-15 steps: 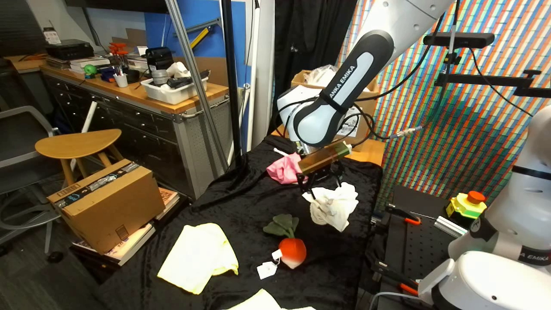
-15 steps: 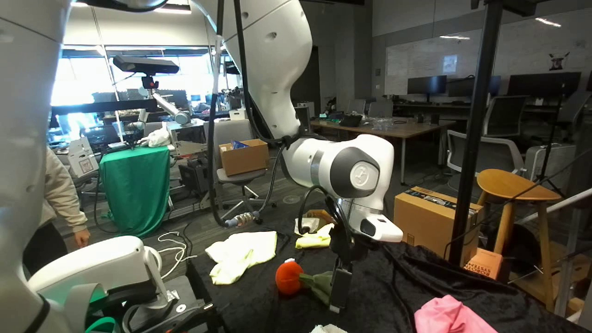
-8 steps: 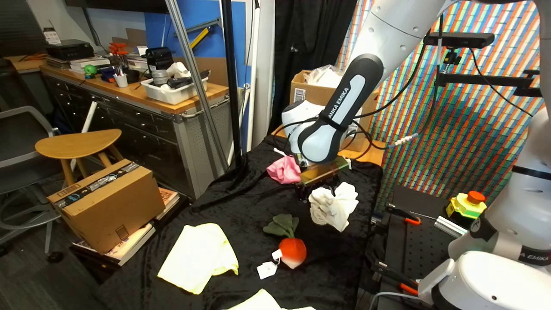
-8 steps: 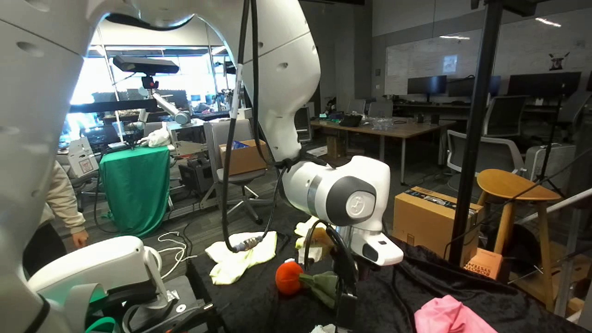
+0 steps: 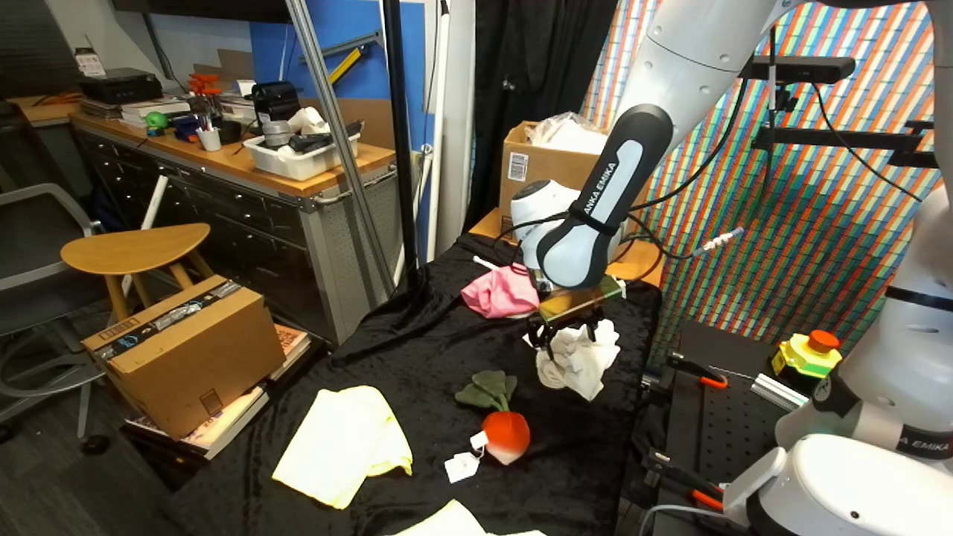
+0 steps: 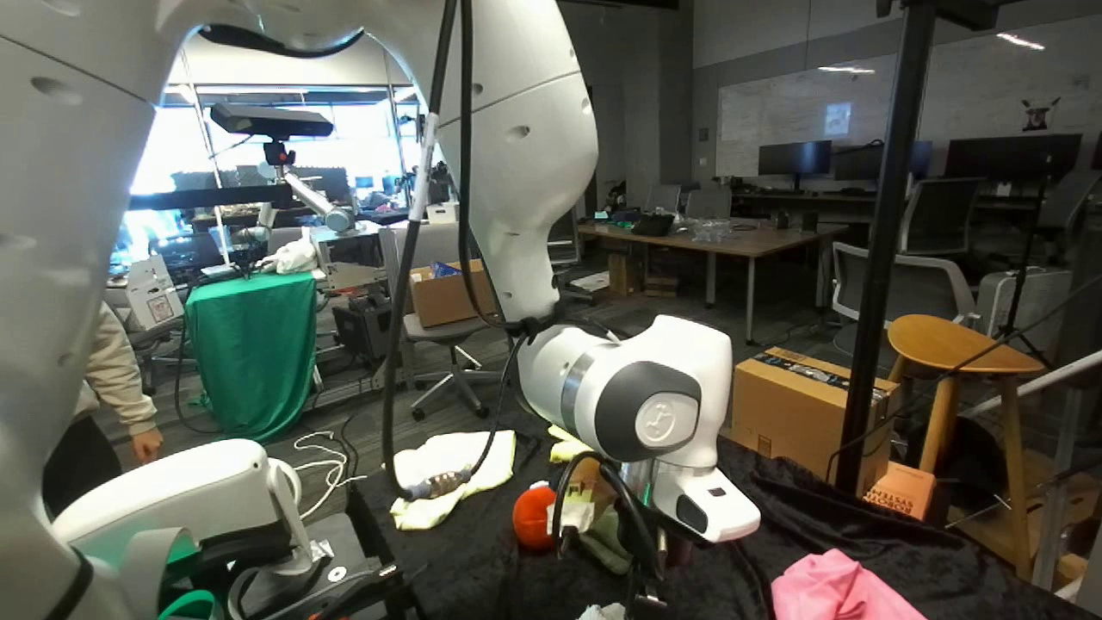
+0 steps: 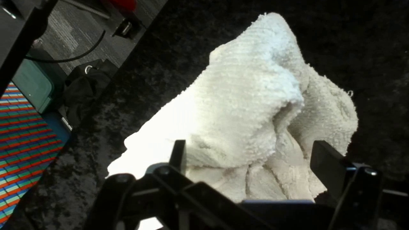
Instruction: Pile up all the objects on the table
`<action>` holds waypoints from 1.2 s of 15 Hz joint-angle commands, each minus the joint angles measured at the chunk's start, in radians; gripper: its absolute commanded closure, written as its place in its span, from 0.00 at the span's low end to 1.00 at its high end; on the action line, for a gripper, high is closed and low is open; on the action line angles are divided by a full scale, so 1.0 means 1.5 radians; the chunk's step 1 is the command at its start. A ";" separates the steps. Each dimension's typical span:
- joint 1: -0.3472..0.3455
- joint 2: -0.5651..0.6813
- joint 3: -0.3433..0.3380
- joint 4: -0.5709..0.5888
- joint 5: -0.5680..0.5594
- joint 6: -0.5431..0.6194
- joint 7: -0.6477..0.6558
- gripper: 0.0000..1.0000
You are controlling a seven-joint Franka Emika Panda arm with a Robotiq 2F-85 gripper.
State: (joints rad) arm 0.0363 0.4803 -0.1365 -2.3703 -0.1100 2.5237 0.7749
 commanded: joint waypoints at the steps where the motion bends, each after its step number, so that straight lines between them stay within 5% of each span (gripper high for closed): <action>1: 0.013 -0.010 -0.020 -0.019 0.008 0.027 -0.011 0.00; 2: 0.013 -0.009 -0.022 -0.019 0.009 0.032 -0.012 0.07; 3: 0.012 -0.008 -0.023 -0.020 0.011 0.039 -0.013 0.27; 5: 0.011 -0.005 -0.023 -0.020 0.013 0.042 -0.015 0.31; 13: 0.002 -0.009 -0.014 -0.028 0.035 0.062 -0.038 0.93; 18: -0.006 -0.020 -0.006 -0.032 0.070 0.081 -0.069 0.92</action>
State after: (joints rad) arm 0.0387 0.4823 -0.1563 -2.3897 -0.0568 2.6047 0.7258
